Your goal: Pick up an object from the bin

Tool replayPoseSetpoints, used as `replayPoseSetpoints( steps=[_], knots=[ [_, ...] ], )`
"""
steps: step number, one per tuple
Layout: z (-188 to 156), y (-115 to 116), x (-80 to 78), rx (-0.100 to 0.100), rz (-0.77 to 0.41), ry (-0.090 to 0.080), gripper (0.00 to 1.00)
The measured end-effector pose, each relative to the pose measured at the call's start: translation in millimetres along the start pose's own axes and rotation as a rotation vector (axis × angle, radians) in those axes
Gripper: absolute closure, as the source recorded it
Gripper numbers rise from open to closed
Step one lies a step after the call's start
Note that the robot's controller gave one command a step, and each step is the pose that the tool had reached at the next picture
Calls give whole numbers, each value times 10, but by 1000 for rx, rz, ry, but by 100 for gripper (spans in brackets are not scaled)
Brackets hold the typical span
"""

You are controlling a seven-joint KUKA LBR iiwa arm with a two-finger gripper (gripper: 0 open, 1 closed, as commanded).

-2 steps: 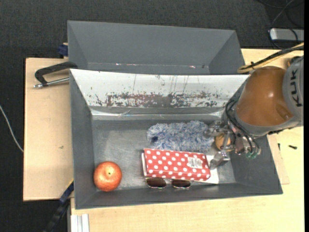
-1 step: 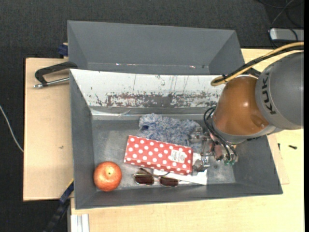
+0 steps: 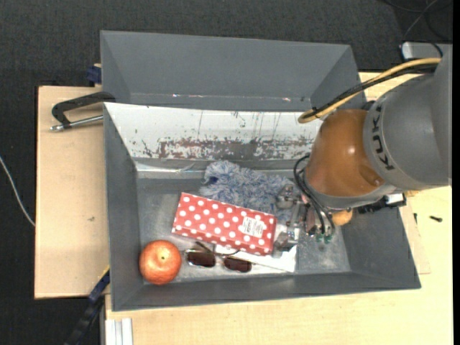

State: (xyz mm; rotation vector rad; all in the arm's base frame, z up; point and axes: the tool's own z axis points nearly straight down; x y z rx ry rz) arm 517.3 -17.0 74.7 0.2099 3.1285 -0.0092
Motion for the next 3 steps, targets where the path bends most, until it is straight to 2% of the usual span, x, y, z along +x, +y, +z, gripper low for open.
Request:
replayPoseSetpoints(
  steps=[1,2,3],
  knots=[
    [-27,-78,5,-10,-125,-4,0],
    [-20,-122,-8,-6,-88,0,0],
    [-63,-72,-41,-6,-123,-10,100]
  ],
)
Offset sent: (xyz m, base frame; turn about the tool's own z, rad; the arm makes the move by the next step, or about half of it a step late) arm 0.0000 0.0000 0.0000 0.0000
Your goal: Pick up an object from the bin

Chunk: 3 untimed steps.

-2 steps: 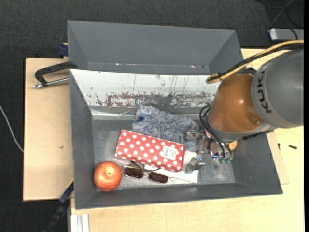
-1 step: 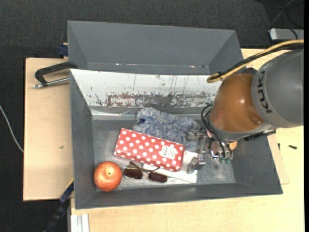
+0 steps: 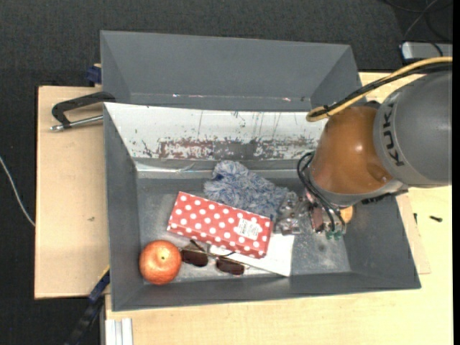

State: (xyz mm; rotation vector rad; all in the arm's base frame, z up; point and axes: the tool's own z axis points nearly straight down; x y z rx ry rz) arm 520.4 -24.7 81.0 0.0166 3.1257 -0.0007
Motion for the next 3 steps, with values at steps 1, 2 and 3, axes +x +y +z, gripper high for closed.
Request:
replayPoseSetpoints(
  steps=[1,2,3],
  knots=[
    [0,0,0,0,0,0,100],
    [-66,2,19,0,0,9,100],
    [-283,5,27,-1,0,14,100]
  ],
)
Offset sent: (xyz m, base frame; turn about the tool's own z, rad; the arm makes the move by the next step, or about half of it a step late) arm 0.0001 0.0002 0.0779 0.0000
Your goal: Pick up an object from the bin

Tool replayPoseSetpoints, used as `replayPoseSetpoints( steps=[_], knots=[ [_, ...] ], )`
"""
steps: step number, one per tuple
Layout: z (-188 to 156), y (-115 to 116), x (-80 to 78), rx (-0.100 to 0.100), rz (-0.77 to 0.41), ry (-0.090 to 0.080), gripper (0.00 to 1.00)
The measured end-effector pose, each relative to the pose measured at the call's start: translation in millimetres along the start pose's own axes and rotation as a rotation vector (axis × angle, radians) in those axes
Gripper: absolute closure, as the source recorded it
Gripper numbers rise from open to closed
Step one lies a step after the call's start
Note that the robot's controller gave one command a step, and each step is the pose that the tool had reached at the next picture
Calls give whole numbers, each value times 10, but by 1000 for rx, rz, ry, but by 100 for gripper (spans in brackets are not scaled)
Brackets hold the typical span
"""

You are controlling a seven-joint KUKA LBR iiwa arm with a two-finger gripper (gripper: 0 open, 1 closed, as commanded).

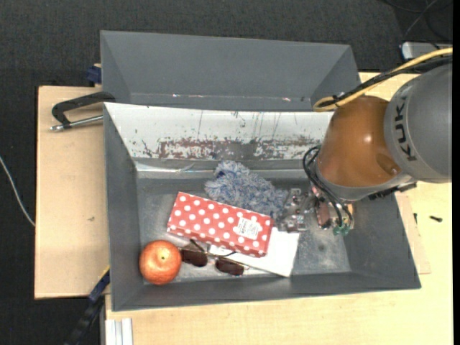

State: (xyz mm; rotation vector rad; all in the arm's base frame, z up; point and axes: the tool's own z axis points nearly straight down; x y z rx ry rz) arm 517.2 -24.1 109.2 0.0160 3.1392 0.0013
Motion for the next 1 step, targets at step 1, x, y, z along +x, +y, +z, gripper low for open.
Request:
replayPoseSetpoints(
  steps=[1],
  knots=[
    [-205,1,-23,0,0,-6,100]
  ],
)
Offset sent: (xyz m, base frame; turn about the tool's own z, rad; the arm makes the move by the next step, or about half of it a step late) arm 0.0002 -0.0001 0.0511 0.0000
